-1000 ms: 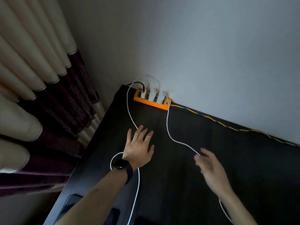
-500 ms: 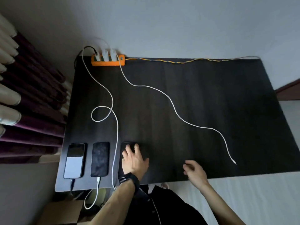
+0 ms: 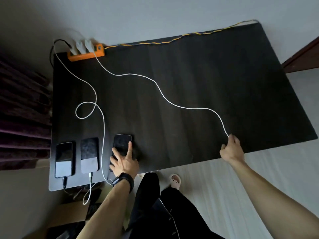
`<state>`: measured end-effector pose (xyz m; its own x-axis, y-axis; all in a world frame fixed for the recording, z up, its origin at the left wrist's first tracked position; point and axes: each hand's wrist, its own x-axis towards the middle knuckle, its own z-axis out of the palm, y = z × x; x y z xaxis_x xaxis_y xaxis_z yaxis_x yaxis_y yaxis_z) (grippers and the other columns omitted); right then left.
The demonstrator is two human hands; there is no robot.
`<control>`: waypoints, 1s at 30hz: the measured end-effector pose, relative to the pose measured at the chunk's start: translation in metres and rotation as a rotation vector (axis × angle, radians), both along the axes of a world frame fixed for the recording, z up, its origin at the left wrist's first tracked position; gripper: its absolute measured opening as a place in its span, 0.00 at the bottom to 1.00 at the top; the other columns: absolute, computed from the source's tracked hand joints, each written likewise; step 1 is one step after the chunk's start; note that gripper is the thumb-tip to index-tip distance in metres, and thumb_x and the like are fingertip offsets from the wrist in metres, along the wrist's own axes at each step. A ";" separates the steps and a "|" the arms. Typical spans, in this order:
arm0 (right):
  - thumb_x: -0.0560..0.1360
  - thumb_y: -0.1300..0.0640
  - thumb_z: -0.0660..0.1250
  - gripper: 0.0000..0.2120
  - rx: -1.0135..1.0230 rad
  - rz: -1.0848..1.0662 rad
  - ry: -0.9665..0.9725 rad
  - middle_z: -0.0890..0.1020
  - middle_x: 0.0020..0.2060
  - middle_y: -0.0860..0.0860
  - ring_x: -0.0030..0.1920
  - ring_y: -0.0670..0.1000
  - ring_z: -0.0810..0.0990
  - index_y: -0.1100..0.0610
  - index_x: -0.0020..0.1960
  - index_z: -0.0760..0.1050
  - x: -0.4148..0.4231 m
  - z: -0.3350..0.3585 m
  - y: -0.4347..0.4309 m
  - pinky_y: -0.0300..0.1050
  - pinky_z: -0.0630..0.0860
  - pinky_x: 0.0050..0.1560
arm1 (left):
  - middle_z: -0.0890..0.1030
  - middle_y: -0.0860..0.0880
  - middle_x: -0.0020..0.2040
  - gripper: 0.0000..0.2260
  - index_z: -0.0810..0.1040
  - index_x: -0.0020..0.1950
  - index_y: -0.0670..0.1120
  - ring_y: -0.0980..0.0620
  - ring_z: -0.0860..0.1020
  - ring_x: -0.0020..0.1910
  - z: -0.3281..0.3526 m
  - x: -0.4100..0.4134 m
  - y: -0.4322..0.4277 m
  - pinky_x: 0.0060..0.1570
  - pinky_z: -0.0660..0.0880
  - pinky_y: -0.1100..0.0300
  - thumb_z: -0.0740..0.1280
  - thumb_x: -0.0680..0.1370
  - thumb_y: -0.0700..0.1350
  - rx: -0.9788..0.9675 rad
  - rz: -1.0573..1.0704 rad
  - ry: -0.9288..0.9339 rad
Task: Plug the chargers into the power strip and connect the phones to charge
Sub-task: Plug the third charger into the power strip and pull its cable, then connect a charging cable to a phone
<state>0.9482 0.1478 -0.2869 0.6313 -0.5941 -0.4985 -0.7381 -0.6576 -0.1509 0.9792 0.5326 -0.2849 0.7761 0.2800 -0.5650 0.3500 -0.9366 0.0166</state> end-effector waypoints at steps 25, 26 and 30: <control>0.77 0.60 0.71 0.05 0.963 -0.226 -0.611 0.86 0.37 0.52 0.35 0.44 0.82 0.58 0.51 0.84 -0.011 0.117 0.129 0.33 0.76 0.38 | 0.62 0.52 0.24 0.22 0.59 0.32 0.49 0.53 0.63 0.22 0.066 0.016 0.007 0.24 0.65 0.61 0.73 0.68 0.53 -1.353 0.966 0.230; 0.77 0.57 0.71 0.06 0.951 -0.207 -0.633 0.86 0.36 0.50 0.35 0.44 0.81 0.57 0.51 0.85 -0.009 0.123 0.129 0.34 0.76 0.39 | 0.60 0.52 0.25 0.20 0.59 0.32 0.50 0.52 0.62 0.23 0.080 0.015 0.005 0.26 0.64 0.60 0.71 0.70 0.52 -1.458 0.989 0.222; 0.77 0.54 0.71 0.06 0.937 -0.147 -0.690 0.87 0.45 0.45 0.48 0.41 0.84 0.53 0.52 0.85 -0.001 0.139 0.130 0.38 0.79 0.52 | 0.81 0.49 0.30 0.15 0.84 0.39 0.45 0.54 0.80 0.29 0.112 0.022 0.003 0.30 0.76 0.63 0.62 0.81 0.46 -1.564 0.927 0.104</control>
